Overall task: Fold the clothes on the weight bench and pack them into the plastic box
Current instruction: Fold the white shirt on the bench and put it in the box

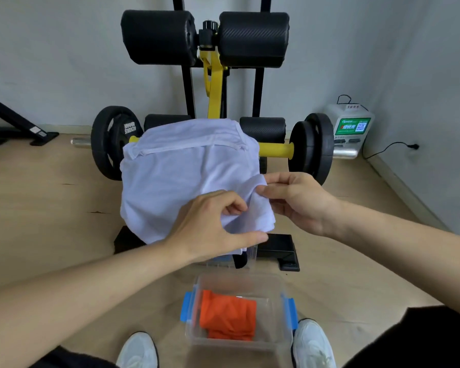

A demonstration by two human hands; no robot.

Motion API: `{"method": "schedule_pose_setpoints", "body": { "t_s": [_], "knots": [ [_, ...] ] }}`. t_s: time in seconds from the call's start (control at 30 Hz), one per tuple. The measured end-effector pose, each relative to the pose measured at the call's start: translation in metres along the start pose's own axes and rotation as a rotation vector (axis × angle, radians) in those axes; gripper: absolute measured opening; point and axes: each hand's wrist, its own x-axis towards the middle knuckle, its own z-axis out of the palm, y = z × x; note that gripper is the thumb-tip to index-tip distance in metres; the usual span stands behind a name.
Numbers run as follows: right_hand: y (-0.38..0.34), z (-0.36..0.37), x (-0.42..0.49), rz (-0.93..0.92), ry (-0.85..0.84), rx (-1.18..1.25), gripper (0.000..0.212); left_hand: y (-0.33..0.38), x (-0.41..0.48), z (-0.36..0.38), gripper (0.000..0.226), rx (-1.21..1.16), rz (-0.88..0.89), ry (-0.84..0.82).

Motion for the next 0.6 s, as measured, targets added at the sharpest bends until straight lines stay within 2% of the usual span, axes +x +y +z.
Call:
{"method": "schedule_pose_setpoints", "body": {
  "t_s": [0.07,0.13,0.2,0.23,0.3,0.37,0.5,0.6],
  "knots": [
    [-0.002,0.003,0.002,0.000,0.005,0.046,0.043,0.006,0.000,0.005,0.054,-0.011,-0.040,0.033],
    [-0.004,0.006,0.002,-0.015,-0.007,0.077,0.042,0.007,0.003,0.006,0.034,-0.060,-0.060,0.076],
    [-0.007,0.008,0.001,-0.048,0.001,0.077,0.041,0.002,0.009,0.005,0.018,-0.189,-0.079,0.061],
    [-0.007,0.008,0.000,-0.077,0.022,0.045,0.039,-0.001,0.012,0.002,0.019,-0.260,-0.103,0.033],
    [-0.008,0.008,0.000,-0.159,0.064,-0.054,0.034,-0.005,0.016,-0.005,0.026,-0.392,-0.191,-0.003],
    [-0.009,0.008,-0.003,-0.249,0.054,-0.146,0.032,-0.006,0.020,-0.014,0.020,-0.530,-0.273,-0.026],
    [-0.002,0.016,-0.009,-0.390,-0.048,-0.491,0.053,-0.003,0.026,-0.027,0.008,-0.631,-0.363,-0.041],
    [0.007,0.025,-0.004,-0.477,-0.021,-0.671,0.057,-0.001,0.029,-0.033,0.007,-0.666,-0.396,-0.069]
  ]
}}
